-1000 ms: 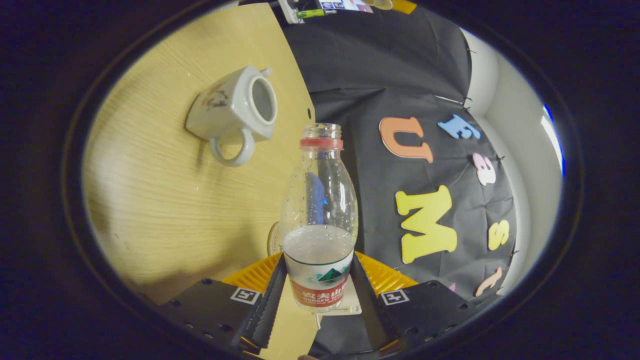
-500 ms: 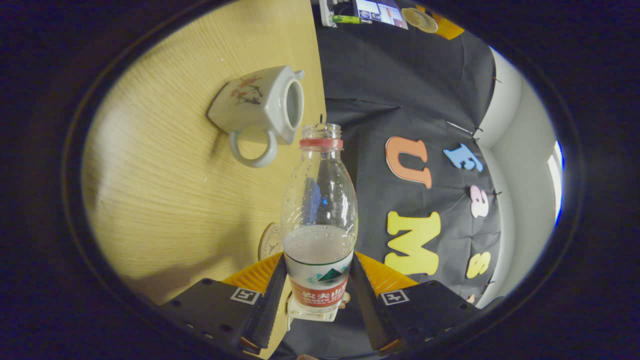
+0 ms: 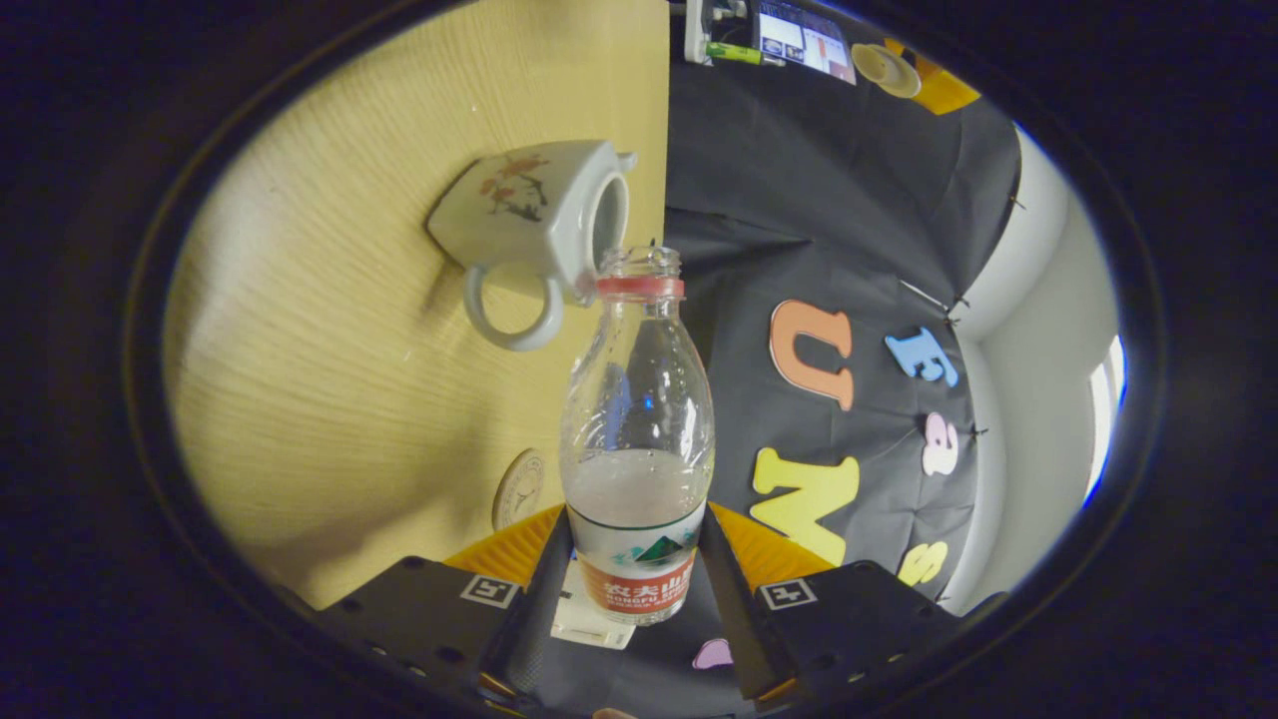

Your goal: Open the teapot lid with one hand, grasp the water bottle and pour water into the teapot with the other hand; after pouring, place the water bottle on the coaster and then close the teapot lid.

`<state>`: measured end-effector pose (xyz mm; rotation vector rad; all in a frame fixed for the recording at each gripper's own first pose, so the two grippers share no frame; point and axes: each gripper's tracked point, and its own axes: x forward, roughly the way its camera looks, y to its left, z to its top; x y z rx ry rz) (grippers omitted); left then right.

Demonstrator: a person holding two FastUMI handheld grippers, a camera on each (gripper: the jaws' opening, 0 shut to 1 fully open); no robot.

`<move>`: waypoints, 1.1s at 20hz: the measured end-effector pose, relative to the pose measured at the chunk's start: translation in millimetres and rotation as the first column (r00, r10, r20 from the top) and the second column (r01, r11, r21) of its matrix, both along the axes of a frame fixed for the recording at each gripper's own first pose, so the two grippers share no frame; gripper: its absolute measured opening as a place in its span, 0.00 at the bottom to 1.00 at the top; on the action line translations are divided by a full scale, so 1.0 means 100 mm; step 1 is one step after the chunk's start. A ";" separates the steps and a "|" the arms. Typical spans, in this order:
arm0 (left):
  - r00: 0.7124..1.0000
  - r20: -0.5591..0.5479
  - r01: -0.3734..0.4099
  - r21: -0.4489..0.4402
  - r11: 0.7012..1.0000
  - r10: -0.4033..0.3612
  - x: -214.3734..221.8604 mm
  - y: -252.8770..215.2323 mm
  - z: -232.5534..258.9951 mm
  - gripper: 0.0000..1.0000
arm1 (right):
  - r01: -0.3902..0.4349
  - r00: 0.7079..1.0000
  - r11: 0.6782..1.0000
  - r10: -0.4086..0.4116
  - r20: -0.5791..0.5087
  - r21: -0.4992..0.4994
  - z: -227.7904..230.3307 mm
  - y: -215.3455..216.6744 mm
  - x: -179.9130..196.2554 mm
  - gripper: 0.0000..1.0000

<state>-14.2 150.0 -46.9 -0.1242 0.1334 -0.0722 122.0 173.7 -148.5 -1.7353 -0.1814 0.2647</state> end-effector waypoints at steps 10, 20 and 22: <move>1.000 -0.002 -0.005 -0.009 1.000 0.005 -0.02 0.04 -0.01 0.03 | -0.027 0.996 0.995 0.035 0.079 -0.096 0.28 0.02 0.07 0.72; 1.000 -0.001 -0.006 -0.010 1.000 0.006 -0.02 0.05 0.00 0.02 | -0.038 0.988 0.984 0.063 0.139 -0.175 0.45 0.00 0.10 0.72; 1.000 -0.002 -0.005 -0.009 1.000 0.005 -0.02 0.04 0.00 0.02 | -0.045 0.986 0.981 0.074 0.150 -0.191 0.48 0.01 0.09 0.72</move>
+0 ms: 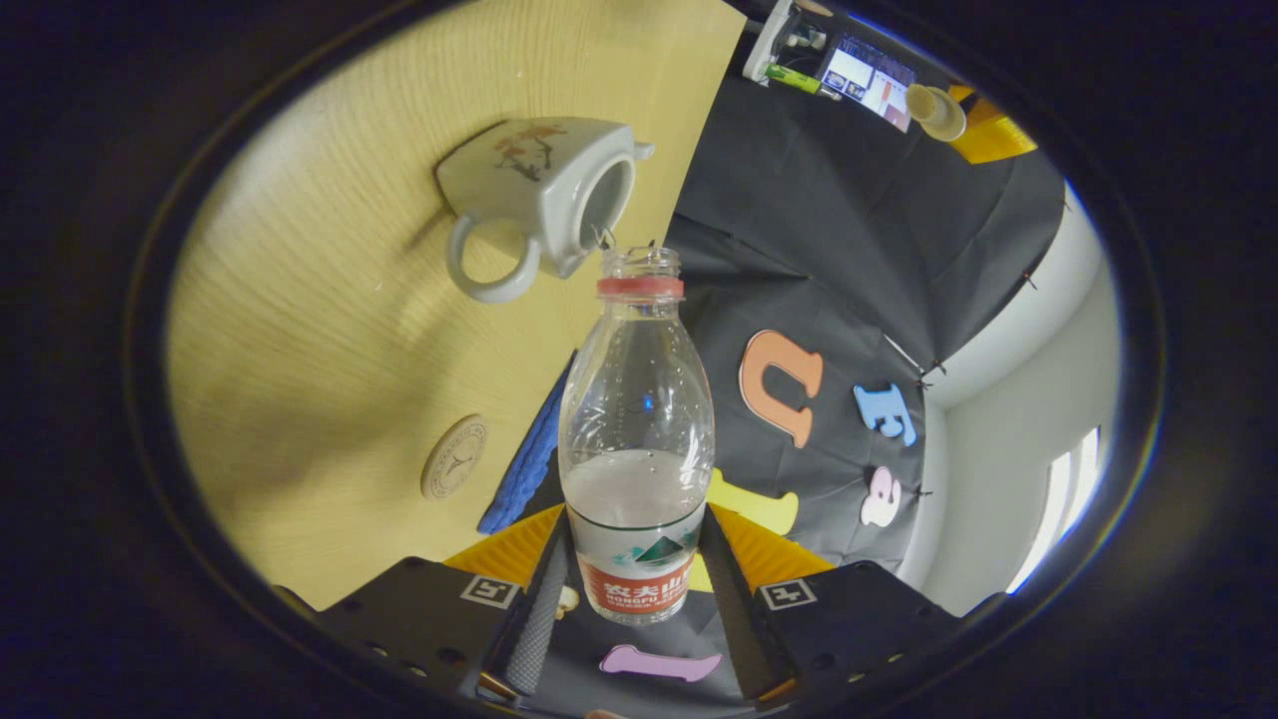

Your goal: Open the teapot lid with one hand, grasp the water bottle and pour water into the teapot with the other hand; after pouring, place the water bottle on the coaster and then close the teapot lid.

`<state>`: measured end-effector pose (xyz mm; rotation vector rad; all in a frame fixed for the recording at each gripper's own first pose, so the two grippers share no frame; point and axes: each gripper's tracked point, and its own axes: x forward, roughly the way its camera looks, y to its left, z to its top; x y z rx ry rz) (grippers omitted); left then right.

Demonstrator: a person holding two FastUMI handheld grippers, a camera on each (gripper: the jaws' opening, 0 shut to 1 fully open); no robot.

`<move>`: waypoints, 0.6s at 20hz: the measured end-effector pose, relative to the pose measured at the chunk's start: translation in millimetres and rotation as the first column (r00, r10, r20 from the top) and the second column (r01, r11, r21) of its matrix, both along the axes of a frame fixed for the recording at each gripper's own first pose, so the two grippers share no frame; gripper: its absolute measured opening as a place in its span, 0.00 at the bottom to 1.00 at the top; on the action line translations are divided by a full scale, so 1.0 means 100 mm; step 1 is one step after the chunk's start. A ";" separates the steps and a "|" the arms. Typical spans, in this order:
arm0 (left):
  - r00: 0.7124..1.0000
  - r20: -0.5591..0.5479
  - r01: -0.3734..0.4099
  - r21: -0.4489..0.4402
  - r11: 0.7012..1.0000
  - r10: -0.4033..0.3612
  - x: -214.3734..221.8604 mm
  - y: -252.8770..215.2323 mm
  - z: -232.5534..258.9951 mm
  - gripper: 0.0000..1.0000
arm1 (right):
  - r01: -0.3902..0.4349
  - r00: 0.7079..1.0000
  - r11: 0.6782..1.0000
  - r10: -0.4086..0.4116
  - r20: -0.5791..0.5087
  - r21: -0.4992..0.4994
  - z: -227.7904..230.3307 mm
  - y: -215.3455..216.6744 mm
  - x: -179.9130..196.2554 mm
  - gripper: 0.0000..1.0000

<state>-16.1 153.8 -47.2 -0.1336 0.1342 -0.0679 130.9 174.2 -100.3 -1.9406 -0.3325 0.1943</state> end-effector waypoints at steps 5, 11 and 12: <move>1.000 -0.002 0.011 0.010 1.000 -0.011 0.00 -0.03 -0.01 0.02 | -0.015 1.000 0.999 0.016 0.025 -0.036 0.05 0.03 -0.02 0.72; 1.000 -0.005 0.005 0.004 1.000 -0.005 -0.01 0.00 -0.02 0.02 | -0.020 0.999 0.997 0.023 0.048 -0.068 0.12 0.06 -0.03 0.72; 1.000 -0.005 0.005 0.004 1.000 -0.005 -0.01 0.00 -0.01 0.03 | -0.021 0.998 0.997 0.025 0.050 -0.077 0.12 0.06 -0.03 0.72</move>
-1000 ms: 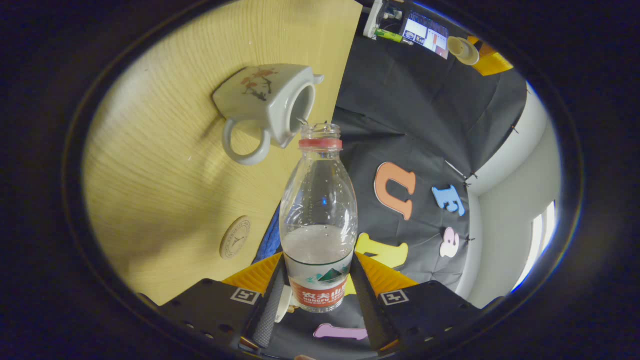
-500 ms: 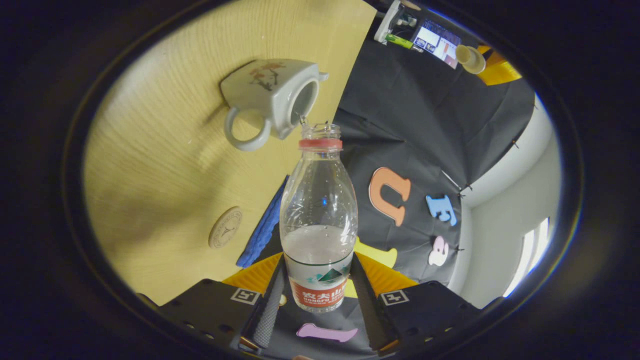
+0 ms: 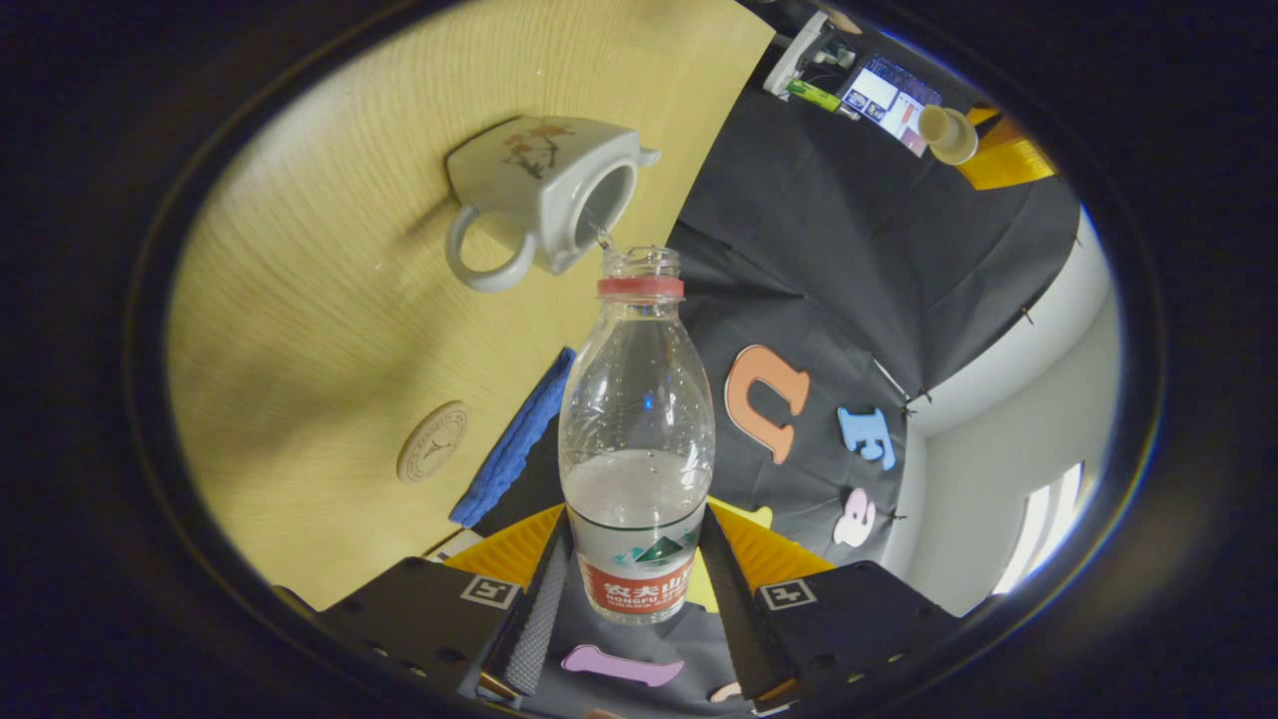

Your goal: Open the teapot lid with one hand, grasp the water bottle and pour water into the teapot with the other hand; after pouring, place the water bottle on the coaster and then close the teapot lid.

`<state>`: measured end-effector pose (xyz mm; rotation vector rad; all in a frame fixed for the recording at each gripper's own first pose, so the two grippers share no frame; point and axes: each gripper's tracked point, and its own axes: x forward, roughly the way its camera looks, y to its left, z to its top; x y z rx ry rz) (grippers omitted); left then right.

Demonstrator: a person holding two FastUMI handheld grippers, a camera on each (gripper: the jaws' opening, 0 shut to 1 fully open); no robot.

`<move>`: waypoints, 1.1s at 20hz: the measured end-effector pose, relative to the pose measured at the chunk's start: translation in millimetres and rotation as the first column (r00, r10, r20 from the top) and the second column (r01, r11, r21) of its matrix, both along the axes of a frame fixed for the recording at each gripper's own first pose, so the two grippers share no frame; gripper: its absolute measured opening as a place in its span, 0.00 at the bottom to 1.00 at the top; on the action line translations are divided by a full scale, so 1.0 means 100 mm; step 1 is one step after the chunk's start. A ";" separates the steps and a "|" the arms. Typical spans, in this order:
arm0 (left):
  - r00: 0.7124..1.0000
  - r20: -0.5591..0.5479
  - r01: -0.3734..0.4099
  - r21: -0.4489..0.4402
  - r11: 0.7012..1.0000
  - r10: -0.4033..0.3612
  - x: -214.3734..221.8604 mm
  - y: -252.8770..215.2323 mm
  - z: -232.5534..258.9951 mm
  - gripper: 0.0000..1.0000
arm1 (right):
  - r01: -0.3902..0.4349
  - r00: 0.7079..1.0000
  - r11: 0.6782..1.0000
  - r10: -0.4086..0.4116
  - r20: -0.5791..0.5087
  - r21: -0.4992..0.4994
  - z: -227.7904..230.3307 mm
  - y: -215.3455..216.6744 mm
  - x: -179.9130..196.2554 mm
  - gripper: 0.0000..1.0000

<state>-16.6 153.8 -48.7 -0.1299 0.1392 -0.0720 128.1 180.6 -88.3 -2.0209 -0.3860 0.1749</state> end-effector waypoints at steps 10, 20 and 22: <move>1.000 -0.003 0.005 -0.003 1.000 -0.005 -0.01 0.00 -0.01 0.02 | -0.033 0.998 0.998 0.036 0.057 -0.061 0.12 0.12 -0.03 0.72; 1.000 -0.018 -0.005 0.002 1.000 0.005 0.00 0.02 -0.06 0.02 | -0.036 0.998 0.997 0.039 0.058 -0.063 0.12 0.14 -0.05 0.71; 1.000 -0.018 -0.004 0.002 1.000 0.004 0.00 0.01 -0.05 0.02 | -0.033 0.998 0.998 0.035 0.047 -0.045 0.10 0.12 -0.04 0.72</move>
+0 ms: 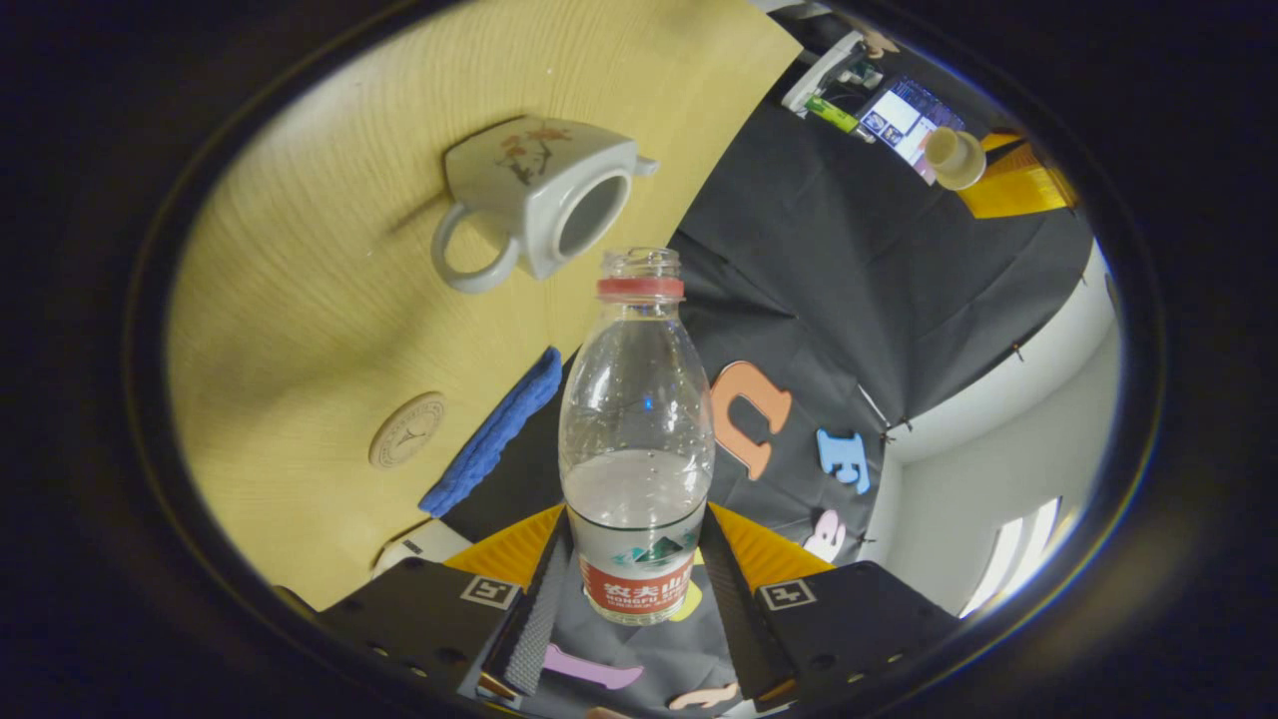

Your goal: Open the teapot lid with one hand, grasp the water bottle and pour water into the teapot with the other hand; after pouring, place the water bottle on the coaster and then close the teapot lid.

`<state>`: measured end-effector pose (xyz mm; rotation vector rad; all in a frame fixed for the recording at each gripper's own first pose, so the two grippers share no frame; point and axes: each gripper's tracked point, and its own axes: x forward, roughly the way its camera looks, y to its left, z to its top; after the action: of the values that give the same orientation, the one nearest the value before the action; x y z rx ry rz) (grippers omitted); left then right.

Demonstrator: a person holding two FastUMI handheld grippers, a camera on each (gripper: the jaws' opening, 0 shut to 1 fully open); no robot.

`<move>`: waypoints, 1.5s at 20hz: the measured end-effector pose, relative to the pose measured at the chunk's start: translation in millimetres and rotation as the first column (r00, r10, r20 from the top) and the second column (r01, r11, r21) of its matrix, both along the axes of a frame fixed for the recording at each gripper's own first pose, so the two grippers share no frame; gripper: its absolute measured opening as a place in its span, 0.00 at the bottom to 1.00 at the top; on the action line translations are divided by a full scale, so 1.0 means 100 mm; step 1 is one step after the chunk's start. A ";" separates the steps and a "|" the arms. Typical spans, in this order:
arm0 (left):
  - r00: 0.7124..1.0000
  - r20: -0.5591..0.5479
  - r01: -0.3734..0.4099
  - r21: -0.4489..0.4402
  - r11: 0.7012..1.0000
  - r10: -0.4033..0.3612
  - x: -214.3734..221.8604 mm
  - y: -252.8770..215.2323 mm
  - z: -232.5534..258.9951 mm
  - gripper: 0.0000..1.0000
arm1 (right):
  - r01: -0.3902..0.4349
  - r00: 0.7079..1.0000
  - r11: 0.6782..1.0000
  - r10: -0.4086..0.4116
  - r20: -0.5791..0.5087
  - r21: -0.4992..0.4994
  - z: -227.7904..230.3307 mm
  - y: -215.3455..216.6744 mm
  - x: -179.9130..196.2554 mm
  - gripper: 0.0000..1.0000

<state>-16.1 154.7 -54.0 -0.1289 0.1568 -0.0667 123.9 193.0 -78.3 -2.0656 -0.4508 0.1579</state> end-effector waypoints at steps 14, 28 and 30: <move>1.000 -0.003 0.007 0.008 1.000 -0.007 0.05 -0.15 0.00 0.03 | 0.262 0.907 0.796 -0.010 -0.422 0.546 -0.46 -0.17 -0.25 0.73; 0.999 -0.003 0.032 -0.005 0.999 -0.032 0.09 -0.43 0.03 0.03 | 0.563 0.771 -0.114 0.429 -0.471 0.818 0.14 -0.61 -0.11 0.72; 0.999 -0.012 0.035 -0.006 0.999 -0.035 0.11 -0.44 0.02 0.03 | 0.575 0.768 -0.188 0.460 -0.446 0.796 0.23 -0.70 0.03 0.72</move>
<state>-5.4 110.6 -52.2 -0.1324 0.1707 -0.1011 127.4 123.4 -55.1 -0.1445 0.1194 0.3067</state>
